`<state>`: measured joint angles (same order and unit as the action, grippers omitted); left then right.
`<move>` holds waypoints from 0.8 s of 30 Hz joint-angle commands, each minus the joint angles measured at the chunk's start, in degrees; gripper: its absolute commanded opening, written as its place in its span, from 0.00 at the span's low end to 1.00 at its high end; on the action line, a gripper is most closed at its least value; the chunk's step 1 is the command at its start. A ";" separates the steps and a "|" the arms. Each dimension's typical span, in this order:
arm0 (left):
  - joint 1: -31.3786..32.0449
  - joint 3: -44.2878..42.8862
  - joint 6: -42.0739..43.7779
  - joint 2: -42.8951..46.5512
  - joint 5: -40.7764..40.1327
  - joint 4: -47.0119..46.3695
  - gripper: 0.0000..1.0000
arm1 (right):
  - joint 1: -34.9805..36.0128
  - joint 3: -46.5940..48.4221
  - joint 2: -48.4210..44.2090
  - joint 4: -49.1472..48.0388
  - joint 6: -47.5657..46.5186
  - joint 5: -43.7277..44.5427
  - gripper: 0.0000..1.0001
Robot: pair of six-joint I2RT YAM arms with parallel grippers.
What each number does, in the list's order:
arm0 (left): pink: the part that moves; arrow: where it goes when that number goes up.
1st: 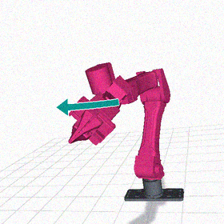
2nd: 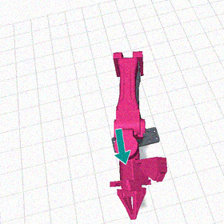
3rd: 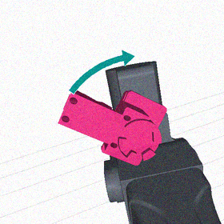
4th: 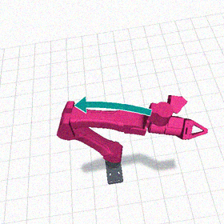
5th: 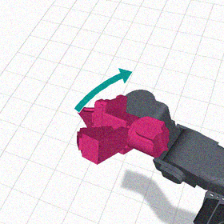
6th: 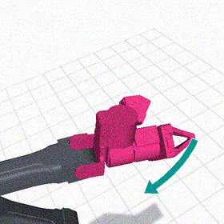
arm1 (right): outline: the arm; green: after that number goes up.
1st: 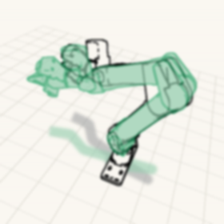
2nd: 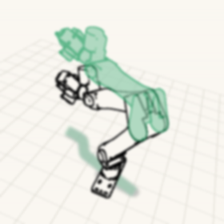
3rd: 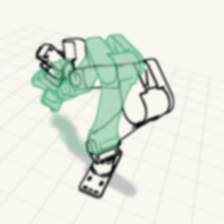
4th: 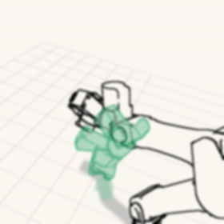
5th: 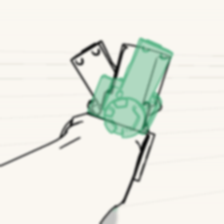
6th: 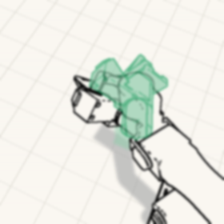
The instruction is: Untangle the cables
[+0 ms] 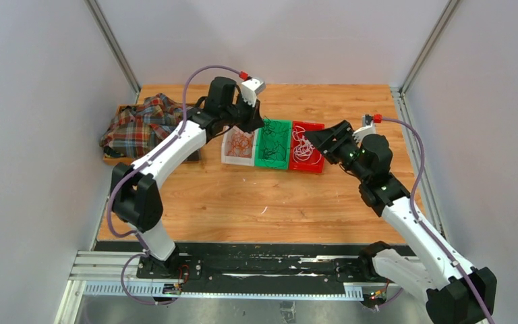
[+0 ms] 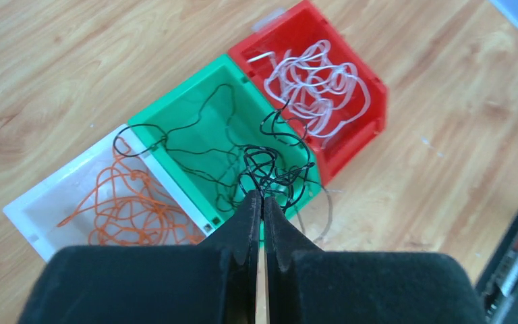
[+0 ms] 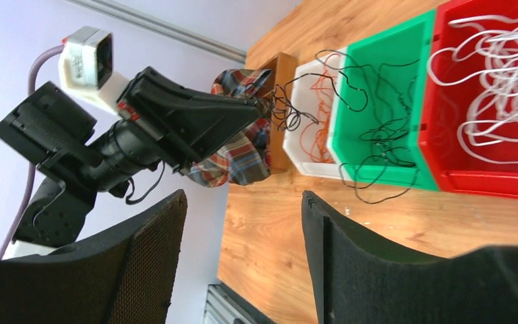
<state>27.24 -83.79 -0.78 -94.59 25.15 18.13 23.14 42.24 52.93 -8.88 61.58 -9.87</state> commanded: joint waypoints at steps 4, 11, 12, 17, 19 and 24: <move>0.22 -5.07 3.83 -7.14 -6.89 -1.20 0.31 | -3.53 -0.22 -2.75 8.26 -7.46 2.26 0.65; 0.70 -5.86 5.40 -6.21 -3.49 2.43 0.69 | -5.29 1.30 -3.44 12.79 -12.46 5.16 0.69; 0.70 -6.05 5.47 -5.51 -2.15 3.38 0.71 | -5.44 1.64 -3.44 13.44 -13.17 5.71 0.69; 0.49 -8.44 8.60 -0.89 -0.32 11.47 1.00 | -5.80 4.65 -3.45 18.62 -20.84 11.70 0.79; -0.47 -6.84 9.75 2.98 -2.67 13.19 0.98 | -5.82 5.68 -3.57 22.28 -25.48 17.39 0.83; -9.00 2.61 10.53 13.23 -3.50 11.32 0.98 | -5.82 0.62 -6.90 20.02 -37.81 37.01 0.85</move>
<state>25.19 -86.78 7.75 -89.54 22.68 29.10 18.35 45.89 49.12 10.87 36.34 8.69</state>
